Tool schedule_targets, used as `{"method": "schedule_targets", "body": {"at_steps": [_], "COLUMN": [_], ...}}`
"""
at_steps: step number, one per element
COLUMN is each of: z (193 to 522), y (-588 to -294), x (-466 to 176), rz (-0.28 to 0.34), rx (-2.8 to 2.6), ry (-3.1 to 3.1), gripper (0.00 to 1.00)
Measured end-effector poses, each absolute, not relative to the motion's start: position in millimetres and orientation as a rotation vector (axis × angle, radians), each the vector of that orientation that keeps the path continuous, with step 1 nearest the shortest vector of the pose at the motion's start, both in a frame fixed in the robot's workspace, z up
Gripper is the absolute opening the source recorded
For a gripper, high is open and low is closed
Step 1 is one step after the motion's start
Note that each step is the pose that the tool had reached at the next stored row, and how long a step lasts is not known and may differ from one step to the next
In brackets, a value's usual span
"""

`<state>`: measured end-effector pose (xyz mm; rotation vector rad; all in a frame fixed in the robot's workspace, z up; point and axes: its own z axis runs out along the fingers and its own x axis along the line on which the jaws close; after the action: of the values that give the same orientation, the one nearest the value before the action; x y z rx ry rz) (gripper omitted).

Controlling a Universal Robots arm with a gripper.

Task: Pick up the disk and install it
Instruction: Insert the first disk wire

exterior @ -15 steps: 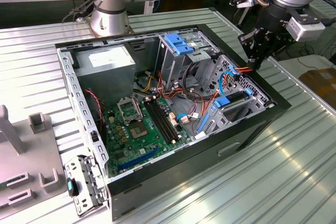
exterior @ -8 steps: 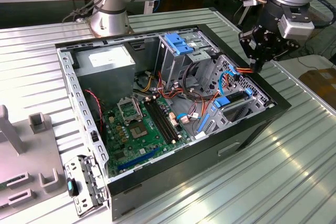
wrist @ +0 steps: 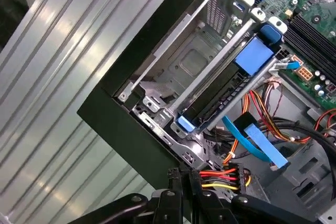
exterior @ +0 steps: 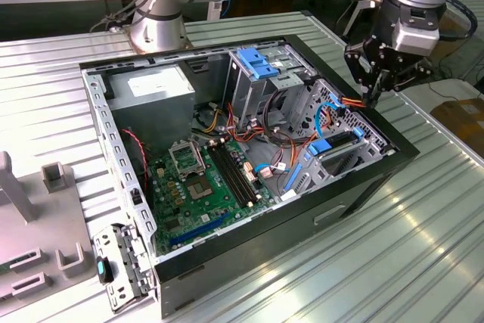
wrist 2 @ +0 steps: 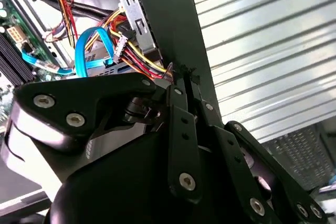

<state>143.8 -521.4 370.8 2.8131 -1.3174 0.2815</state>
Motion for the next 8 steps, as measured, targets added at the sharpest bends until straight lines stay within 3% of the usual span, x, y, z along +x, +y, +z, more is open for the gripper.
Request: {"method": "schedule_targets", "body": {"at_steps": [8], "z": [370.4], "y": [-521.4], "x": [143.8], "rz": [0.275], "rx": [2.646], "ry": [-1.593], "gripper": [0.17]}}
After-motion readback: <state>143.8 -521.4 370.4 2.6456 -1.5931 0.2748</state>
